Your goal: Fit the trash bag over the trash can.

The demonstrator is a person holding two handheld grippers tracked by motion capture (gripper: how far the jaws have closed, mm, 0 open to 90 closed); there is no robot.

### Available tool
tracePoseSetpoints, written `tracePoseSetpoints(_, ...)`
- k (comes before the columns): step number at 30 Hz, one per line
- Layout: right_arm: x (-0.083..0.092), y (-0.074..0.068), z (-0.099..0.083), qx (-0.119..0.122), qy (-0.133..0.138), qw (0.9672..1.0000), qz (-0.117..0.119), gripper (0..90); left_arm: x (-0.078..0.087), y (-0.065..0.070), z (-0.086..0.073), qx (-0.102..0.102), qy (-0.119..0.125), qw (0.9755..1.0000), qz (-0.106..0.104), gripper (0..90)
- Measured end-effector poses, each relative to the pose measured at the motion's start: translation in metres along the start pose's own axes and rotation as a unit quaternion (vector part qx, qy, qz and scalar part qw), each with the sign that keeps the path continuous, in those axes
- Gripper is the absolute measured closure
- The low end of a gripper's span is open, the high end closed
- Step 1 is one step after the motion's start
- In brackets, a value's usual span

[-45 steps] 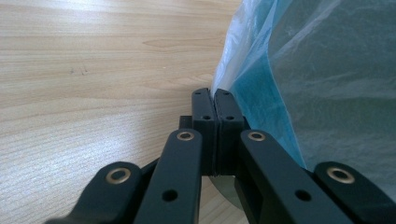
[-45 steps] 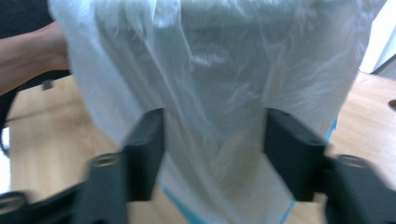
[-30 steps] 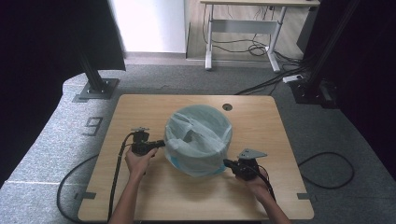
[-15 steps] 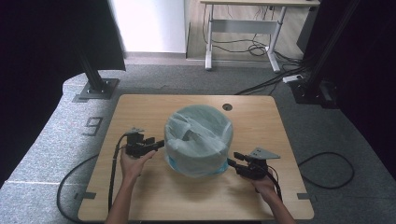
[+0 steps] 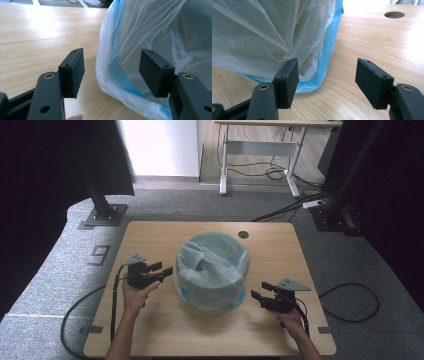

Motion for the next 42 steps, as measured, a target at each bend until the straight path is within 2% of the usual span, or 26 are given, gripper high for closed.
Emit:
tracePoseSetpoints(3,0.002,0.003,-0.001,-0.006,-0.001,1.0000,-0.002,33.8,0.007,0.002,0.010,-0.015,0.013,0.9998,-0.005,36.9)
tracePoseSetpoints(8,0.004,0.005,-0.001,-0.010,0.000,0.9999,-0.003,33.6,0.022,0.013,0.037,-0.041,0.031,0.9985,-0.019,34.0)
tracePoseSetpoints(12,0.003,0.004,-0.003,-0.009,-0.004,0.9999,-0.002,33.6,0.029,0.023,0.055,-0.042,0.031,0.9982,-0.029,30.4)
tracePoseSetpoints(16,0.002,0.003,-0.005,-0.009,-0.010,0.9999,0.000,33.6,0.030,0.037,0.072,-0.057,0.021,0.9977,-0.031,27.3)
tracePoseSetpoints(20,0.002,0.002,-0.006,-0.008,-0.015,0.9999,0.002,33.6,0.025,0.055,0.087,-0.076,0.010,0.9965,-0.033,24.3)
tracePoseSetpoints(25,0.002,0.002,-0.007,-0.009,-0.016,0.9998,0.003,33.6,0.014,0.079,0.105,-0.090,0.002,0.9946,-0.050,23.9)
tracePoseSetpoints(31,0.004,0.003,-0.008,-0.009,-0.018,0.9998,0.003,33.6,-0.006,0.094,0.116,-0.099,-0.024,0.9931,-0.058,23.8)
tracePoseSetpoints(33,0.005,0.004,-0.008,-0.010,-0.018,0.9998,0.002,33.6,-0.012,0.098,0.119,-0.102,-0.028,0.9927,-0.058,23.8)
tracePoseSetpoints(36,0.005,0.006,-0.009,-0.012,-0.020,0.9997,0.000,33.6,-0.019,0.106,0.122,-0.098,-0.030,0.9924,-0.069,23.9)
tracePoseSetpoints(39,0.004,0.007,-0.011,-0.013,-0.025,0.9996,-0.001,33.6,-0.027,0.110,0.125,-0.105,-0.033,0.9921,-0.059,25.3)
tracePoseSetpoints(42,0.003,0.006,-0.012,-0.013,-0.026,0.9996,0.000,33.6,-0.035,0.115,0.128,-0.106,-0.039,0.9918,-0.058,25.9)
Point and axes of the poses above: each handheld gripper's, and its own axes: x roughly backward along the jaws, z roughly out of its top, y roughly to its right, the point moved 10 cm from there along -x, roughly forward along the jaws, and after that the axes turned 3 degrees about -x, right-handed, at the moved point
